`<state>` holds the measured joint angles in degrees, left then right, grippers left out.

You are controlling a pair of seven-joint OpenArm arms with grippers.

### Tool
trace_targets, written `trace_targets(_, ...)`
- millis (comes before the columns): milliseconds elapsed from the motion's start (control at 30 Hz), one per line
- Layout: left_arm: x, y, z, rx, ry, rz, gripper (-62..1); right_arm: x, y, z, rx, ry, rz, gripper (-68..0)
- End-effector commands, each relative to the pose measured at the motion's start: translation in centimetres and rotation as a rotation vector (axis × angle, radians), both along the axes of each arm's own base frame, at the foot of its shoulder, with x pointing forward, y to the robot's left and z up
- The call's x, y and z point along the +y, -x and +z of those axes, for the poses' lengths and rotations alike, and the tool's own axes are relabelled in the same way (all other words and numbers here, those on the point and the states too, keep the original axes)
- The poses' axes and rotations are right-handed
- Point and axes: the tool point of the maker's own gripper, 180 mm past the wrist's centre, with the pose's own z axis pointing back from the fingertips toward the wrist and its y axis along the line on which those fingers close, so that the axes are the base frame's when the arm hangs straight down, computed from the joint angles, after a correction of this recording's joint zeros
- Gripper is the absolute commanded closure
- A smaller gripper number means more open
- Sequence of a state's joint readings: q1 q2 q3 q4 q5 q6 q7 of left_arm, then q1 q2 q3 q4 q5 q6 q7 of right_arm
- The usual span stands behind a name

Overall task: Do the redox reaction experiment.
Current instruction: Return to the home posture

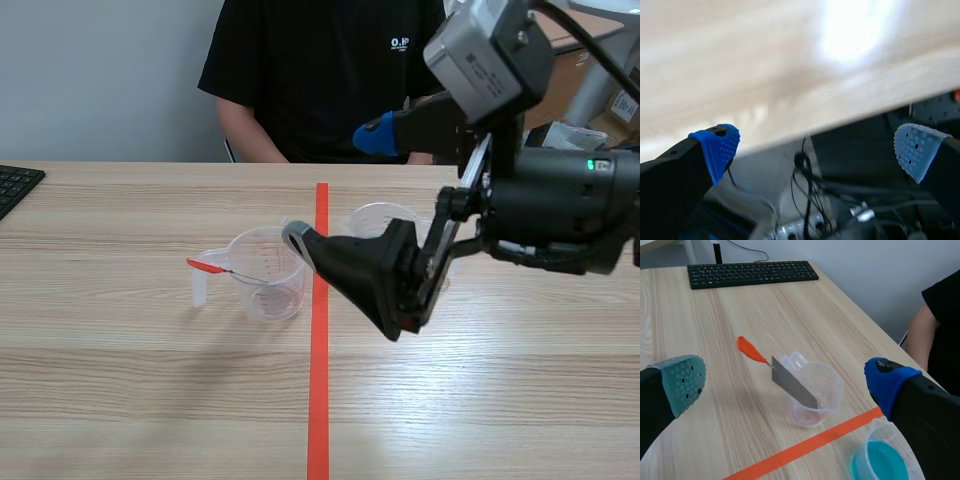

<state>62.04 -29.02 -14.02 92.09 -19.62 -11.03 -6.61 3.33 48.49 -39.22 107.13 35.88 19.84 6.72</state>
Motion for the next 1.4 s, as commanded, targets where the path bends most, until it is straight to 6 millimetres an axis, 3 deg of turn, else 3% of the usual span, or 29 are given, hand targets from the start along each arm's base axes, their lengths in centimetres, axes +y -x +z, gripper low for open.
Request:
trace_targets(0, -0.6, -1.7, 2.0, -0.079, 0.026, -0.030, -62.3, -0.6, -0.1, 1.3, -0.034, -0.013, -0.016, -67.9)
trace_targets(400, -4.2, -7.9, 8.6, -0.299, 0.011, -0.267, -62.3, -3.1, 2.4, 3.1, -0.020, 0.019, -0.055, -67.9)
trace_targets(633, -6.6, -10.5, 11.8, -0.398, 0.002, -0.380, -62.3, -5.1, 2.5, 2.6, 0.005, 0.049, -0.113, -67.9)
trace_targets(1000, -7.8, -14.3, 16.1, -0.527, 0.052, -0.428, -62.3, -6.3, 3.0, 1.7, 0.042, 0.084, -0.143, -67.9)
trace_targets(1133, -8.2, -15.2, 17.0, -0.556, 0.055, -0.439, -62.3, -6.4, 2.9, 1.3, 0.059, 0.091, -0.163, -67.9)
trace_targets(1367, -10.4, -14.3, 15.7, -0.514, 0.116, -0.486, -62.3, -6.4, 2.8, 0.9, 0.053, 0.107, -0.178, -67.9)
